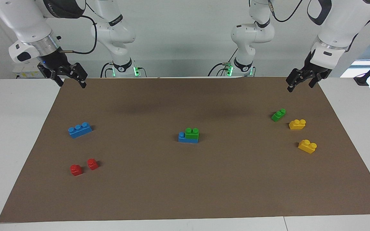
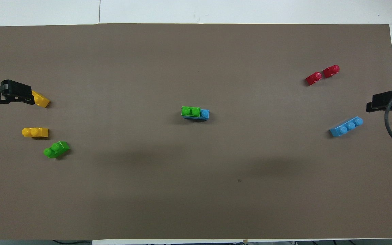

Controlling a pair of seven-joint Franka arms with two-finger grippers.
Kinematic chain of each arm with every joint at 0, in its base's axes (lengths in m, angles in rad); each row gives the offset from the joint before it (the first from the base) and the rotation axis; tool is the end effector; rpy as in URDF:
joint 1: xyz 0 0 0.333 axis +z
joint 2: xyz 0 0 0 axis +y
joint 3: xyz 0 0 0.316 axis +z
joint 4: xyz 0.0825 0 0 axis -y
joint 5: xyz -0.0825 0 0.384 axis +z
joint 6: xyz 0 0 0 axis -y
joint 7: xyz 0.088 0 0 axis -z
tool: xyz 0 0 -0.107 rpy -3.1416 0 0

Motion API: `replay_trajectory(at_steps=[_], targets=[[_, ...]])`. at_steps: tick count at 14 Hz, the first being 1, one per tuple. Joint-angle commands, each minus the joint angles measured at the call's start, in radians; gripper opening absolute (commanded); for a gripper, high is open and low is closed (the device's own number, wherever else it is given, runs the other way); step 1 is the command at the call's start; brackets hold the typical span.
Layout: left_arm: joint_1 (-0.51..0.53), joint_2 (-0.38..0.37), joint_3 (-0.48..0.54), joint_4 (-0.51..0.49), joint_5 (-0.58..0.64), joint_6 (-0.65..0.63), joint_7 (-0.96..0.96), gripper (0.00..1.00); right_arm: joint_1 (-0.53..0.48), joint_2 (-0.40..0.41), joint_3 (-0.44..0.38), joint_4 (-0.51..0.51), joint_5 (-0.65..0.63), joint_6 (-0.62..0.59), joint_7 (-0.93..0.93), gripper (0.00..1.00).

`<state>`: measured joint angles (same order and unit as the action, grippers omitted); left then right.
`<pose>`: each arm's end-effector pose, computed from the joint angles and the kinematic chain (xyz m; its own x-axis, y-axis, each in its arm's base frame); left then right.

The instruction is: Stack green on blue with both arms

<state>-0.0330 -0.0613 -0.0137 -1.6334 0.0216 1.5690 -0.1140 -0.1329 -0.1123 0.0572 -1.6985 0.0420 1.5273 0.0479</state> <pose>0.5343 -0.0229 0.6282 0.9977 0.0673 -0.0005 0.0673 -0.9975 -0.0226 0.5124 -0.0325 0.6208 0.9907 -0.1220 -0.0607 -0.1242 -0.9917 -0.0327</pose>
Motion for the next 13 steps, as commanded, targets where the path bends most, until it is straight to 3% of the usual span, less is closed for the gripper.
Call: replay_trajectory(at_steps=[1, 6, 10, 13], targets=[[0.036, -0.040, -0.029, -0.088, -0.020, 0.020, 0.059, 1.00, 0.004, 0.019, 0.007, 0.037, -0.019, -0.050, -0.016, 1.00], [0.088, -0.023, -0.098, -0.083, -0.025, 0.163, -0.075, 1.00, 0.004, 0.034, 0.007, 0.042, -0.010, -0.071, 0.017, 1.00], [0.091, -0.025, -0.094, -0.088, -0.020, 0.157, 0.140, 1.00, 0.003, 0.036, 0.006, 0.043, -0.010, -0.070, 0.021, 1.00], [0.090, -0.026, -0.094, -0.089, -0.022, 0.152, 0.132, 1.00, 0.003, 0.034, 0.007, 0.042, -0.013, -0.070, 0.033, 1.00]])
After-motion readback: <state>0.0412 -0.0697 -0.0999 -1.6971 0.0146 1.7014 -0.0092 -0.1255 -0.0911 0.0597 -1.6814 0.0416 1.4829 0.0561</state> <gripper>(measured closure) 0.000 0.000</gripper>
